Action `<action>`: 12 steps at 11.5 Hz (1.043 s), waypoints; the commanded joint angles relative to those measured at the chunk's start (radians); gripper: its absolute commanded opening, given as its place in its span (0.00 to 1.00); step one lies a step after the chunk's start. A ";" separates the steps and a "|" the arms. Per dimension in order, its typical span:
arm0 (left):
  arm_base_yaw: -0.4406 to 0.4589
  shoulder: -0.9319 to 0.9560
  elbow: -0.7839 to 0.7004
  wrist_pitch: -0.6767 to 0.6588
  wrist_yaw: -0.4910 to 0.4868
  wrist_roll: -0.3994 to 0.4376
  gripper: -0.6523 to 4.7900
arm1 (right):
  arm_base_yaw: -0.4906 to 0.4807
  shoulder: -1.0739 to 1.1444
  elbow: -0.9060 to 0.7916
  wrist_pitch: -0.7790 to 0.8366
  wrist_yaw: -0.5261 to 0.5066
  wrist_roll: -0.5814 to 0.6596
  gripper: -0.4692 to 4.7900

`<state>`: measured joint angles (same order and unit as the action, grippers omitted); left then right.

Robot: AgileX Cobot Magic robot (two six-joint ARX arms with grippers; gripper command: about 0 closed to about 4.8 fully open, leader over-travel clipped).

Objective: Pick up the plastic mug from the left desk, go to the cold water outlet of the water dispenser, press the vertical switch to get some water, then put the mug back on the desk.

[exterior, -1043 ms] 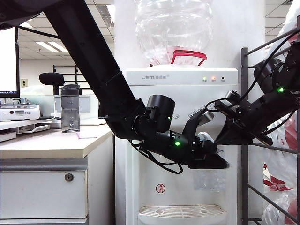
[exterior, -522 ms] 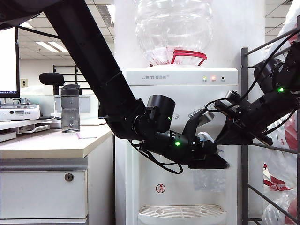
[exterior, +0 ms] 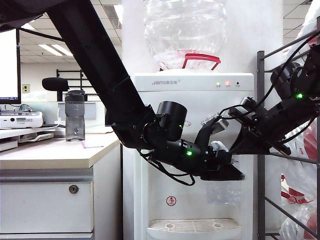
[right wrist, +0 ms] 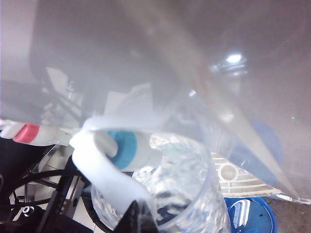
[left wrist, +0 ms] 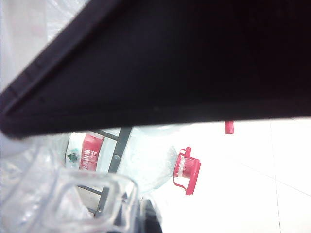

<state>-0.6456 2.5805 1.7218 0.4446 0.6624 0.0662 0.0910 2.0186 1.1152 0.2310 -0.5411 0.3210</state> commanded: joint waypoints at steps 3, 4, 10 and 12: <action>-0.001 -0.013 0.005 0.036 0.011 0.005 0.11 | 0.003 0.002 -0.001 0.006 0.008 0.001 0.08; -0.001 -0.013 0.004 0.036 0.011 0.005 0.11 | 0.003 0.002 -0.001 0.006 0.008 0.001 0.08; -0.001 -0.013 0.004 0.036 0.010 0.005 0.11 | 0.003 0.002 -0.001 0.006 0.007 0.001 0.08; -0.001 -0.013 0.004 0.036 0.010 0.005 0.11 | 0.002 -0.007 -0.001 0.005 -0.014 0.001 0.08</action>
<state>-0.6453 2.5805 1.7218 0.4438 0.6624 0.0628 0.0910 2.0182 1.1152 0.2317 -0.5434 0.3210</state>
